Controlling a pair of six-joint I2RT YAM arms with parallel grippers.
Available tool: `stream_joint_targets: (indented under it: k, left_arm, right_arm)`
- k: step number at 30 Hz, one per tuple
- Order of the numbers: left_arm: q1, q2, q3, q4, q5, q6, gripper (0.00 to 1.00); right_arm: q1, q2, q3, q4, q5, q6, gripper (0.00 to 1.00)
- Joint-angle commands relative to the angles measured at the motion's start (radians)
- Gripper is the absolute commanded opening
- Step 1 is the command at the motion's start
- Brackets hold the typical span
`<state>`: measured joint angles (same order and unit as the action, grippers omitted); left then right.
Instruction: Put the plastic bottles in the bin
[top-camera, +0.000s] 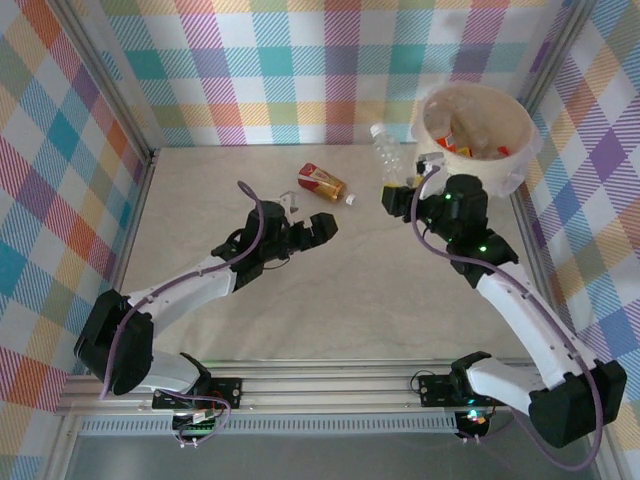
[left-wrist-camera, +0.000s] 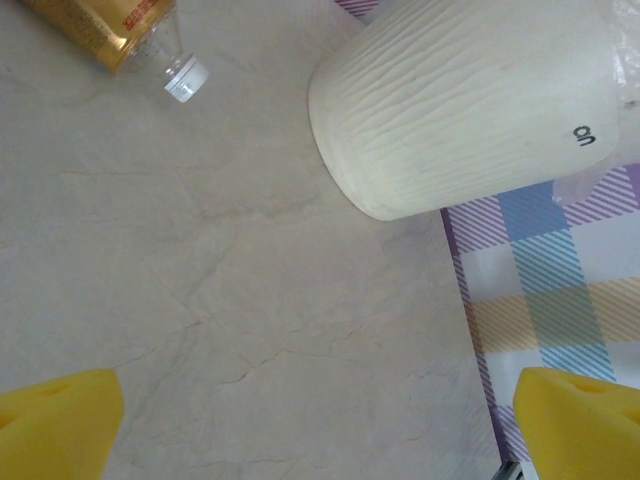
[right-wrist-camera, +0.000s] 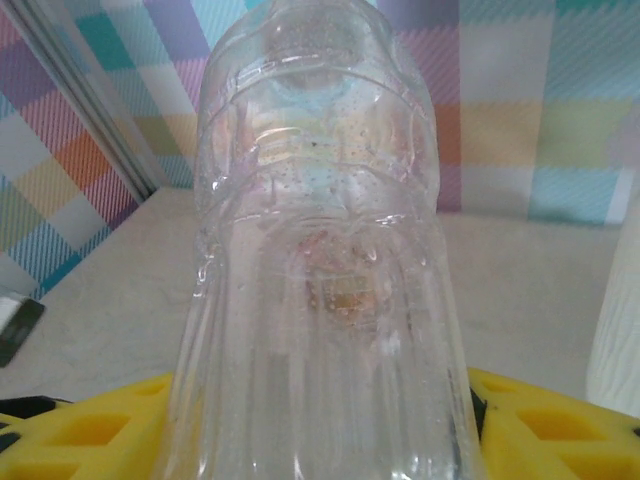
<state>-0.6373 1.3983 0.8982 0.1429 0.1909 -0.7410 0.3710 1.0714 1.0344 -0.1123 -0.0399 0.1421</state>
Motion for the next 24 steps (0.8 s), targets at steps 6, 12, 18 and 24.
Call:
stream_joint_targets:
  k: [6, 12, 18, 24]
  left_arm:
    - [-0.022, 0.034, 0.05, 0.019, -0.012, -0.015, 1.0]
    - [-0.024, 0.031, 0.052, 0.007, -0.017, -0.013, 1.0]
    - [-0.023, 0.032, 0.047, 0.002, -0.027, -0.008, 1.0]
    - [-0.024, 0.029, 0.045, 0.003, -0.022, -0.005, 1.0]
  right_arm:
    - [-0.137, -0.036, 0.133, -0.045, -0.037, -0.131, 0.38]
    - [-0.304, -0.008, 0.199, -0.049, -0.118, -0.118, 0.38]
    - [-0.428, 0.069, 0.311, -0.155, -0.216, -0.123, 0.37]
    - [-0.572, 0.213, 0.459, -0.274, -0.323, -0.124, 0.38]
